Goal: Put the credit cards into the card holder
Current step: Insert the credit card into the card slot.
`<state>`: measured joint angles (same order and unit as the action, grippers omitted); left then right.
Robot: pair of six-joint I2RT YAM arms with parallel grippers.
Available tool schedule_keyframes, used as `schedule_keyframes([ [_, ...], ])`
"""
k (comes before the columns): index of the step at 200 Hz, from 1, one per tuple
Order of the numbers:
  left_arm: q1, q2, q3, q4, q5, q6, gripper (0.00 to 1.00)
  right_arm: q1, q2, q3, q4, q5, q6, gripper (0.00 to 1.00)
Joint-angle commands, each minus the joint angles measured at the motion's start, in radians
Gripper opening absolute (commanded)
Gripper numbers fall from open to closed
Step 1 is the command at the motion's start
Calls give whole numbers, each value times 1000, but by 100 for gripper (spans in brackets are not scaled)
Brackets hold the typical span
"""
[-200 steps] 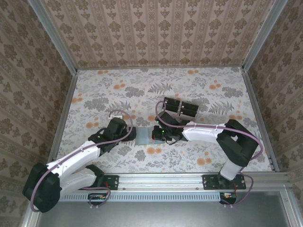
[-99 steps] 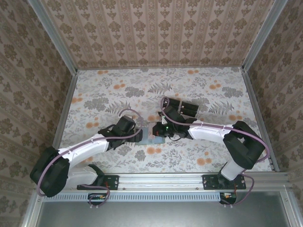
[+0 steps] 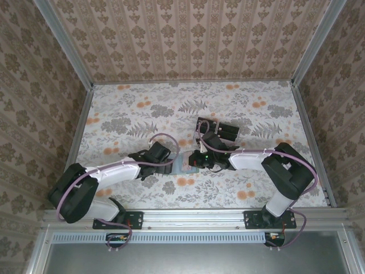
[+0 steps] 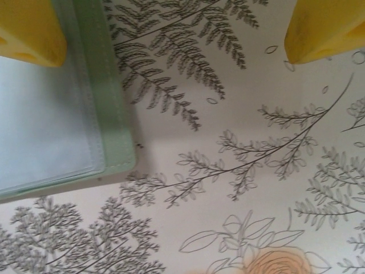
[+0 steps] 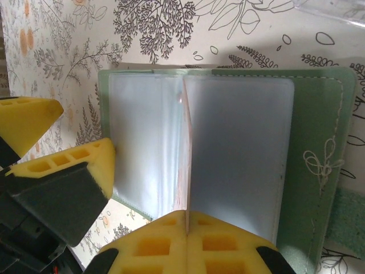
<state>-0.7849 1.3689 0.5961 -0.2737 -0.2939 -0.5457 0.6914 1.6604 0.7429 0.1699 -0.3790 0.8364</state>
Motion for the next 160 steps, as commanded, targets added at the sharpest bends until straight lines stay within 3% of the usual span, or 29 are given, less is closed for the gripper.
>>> schedule_keyframes([
  [1,-3,6,4,-62,-63,-3,100,-4,10,-28,17,-5,-6,0],
  [80,8,7,-4,-77,-68,-16,100,-4,-18,-57,138,-31,13,0],
  [160,10,19,-9,-77,-68,-38,100,-4,-61,-133,408,-40,-21,0],
])
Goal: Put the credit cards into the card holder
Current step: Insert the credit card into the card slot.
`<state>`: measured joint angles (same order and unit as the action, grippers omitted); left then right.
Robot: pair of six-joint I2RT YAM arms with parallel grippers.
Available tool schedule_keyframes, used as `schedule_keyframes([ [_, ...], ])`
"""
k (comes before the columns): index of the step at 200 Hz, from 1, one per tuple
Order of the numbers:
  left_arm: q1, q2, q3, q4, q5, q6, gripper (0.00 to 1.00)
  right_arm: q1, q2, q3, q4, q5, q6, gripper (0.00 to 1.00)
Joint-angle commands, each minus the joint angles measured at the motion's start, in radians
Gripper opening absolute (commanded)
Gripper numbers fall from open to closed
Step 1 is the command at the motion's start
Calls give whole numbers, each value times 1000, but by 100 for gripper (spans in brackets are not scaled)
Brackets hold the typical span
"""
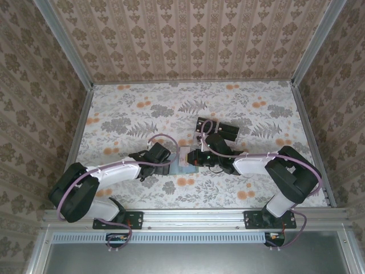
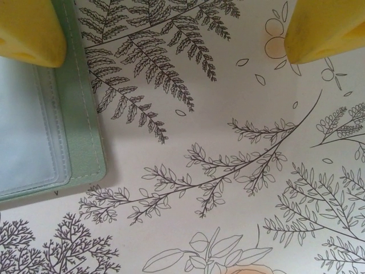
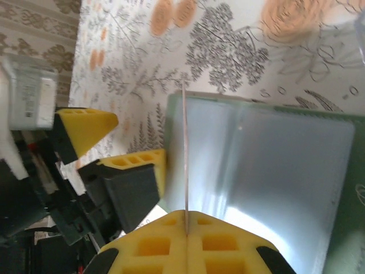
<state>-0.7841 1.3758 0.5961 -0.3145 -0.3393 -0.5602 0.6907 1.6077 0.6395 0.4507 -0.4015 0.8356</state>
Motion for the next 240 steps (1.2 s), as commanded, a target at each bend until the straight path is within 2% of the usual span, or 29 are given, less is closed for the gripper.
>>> schedule_keyframes([
  [1,8,13,-10,-37,-23,-24,100,-3,-7,-31,130,-17,-19,0],
  [56,11,11,-13,-48,-33,-36,100,-3,56,-101,309,21,9,0],
  [112,11,14,-13,-50,-33,-42,100,-3,98,-148,391,53,31,0],
  [240,11,27,-13,-43,-27,-46,100,-1,234,-173,587,14,140,0],
])
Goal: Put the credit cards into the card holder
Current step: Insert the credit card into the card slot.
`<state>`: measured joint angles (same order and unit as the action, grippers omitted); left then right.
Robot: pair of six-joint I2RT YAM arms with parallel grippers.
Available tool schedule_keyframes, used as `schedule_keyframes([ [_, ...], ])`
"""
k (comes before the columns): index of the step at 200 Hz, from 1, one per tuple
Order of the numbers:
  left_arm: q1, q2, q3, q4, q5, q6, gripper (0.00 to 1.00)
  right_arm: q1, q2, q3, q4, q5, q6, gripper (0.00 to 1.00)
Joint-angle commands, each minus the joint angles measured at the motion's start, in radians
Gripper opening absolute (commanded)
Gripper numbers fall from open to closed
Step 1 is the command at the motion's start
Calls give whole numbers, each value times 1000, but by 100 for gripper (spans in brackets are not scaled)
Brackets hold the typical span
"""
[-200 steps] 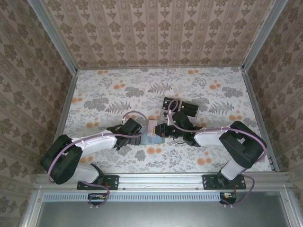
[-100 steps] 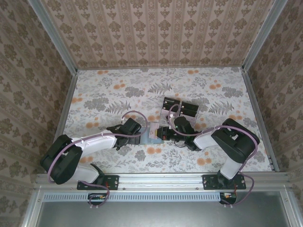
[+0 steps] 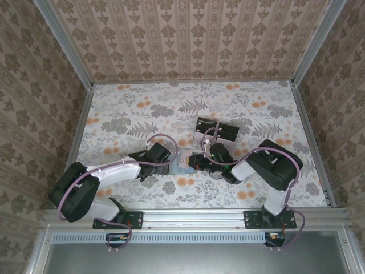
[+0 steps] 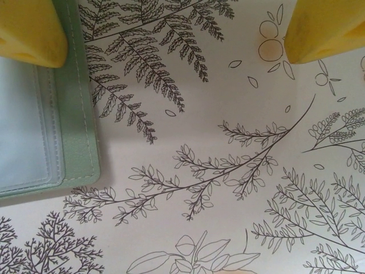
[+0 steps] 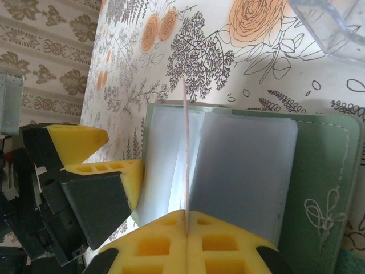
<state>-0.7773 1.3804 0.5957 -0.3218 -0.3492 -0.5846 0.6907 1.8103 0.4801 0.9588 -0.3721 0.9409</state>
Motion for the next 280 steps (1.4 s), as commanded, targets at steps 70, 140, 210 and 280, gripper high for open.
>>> schedule_keyframes([
  [70,1,34,-8,-31,-16,-24,100,6,74,-14,133,-39,76,0],
  [140,-4,41,-5,-26,-14,-26,100,19,93,-3,133,-60,90,0],
  [210,-6,44,-5,-28,-14,-27,100,27,106,6,129,-108,98,0],
  [280,-9,45,-2,-28,-14,-27,100,32,139,24,128,-139,109,0],
])
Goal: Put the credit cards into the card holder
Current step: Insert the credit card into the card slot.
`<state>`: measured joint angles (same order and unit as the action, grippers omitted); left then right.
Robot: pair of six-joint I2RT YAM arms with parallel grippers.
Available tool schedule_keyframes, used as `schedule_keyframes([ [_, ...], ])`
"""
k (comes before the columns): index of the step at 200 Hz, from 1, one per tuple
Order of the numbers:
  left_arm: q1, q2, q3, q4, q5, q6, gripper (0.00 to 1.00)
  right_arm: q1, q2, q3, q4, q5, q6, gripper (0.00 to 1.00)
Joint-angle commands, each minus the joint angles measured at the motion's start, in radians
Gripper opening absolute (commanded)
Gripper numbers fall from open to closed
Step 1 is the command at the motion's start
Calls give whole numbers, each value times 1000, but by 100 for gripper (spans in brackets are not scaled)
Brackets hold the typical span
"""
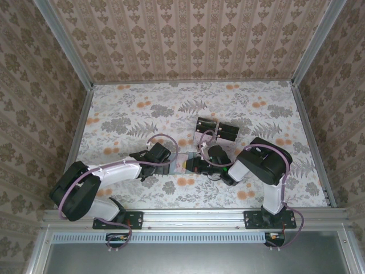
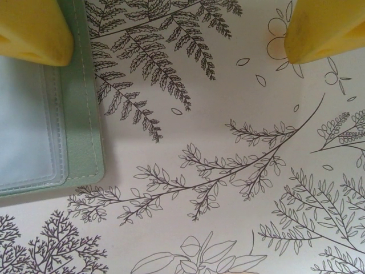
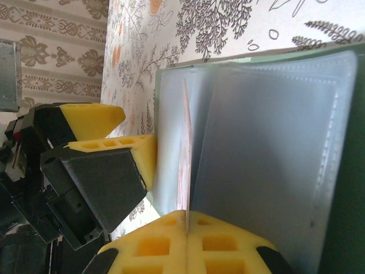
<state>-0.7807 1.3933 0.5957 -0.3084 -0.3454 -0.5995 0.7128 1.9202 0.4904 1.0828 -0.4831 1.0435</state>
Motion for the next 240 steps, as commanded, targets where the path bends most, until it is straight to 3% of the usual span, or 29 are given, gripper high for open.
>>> schedule_keyframes([
  [1,-6,33,-3,-41,-18,-13,100,10,29,14,4,-28,6,0],
  [153,-12,39,2,-41,-20,-13,100,10,-58,-39,-124,50,40,0],
  [240,-13,42,4,-38,-20,-14,100,8,-13,8,-184,-7,67,0],
])
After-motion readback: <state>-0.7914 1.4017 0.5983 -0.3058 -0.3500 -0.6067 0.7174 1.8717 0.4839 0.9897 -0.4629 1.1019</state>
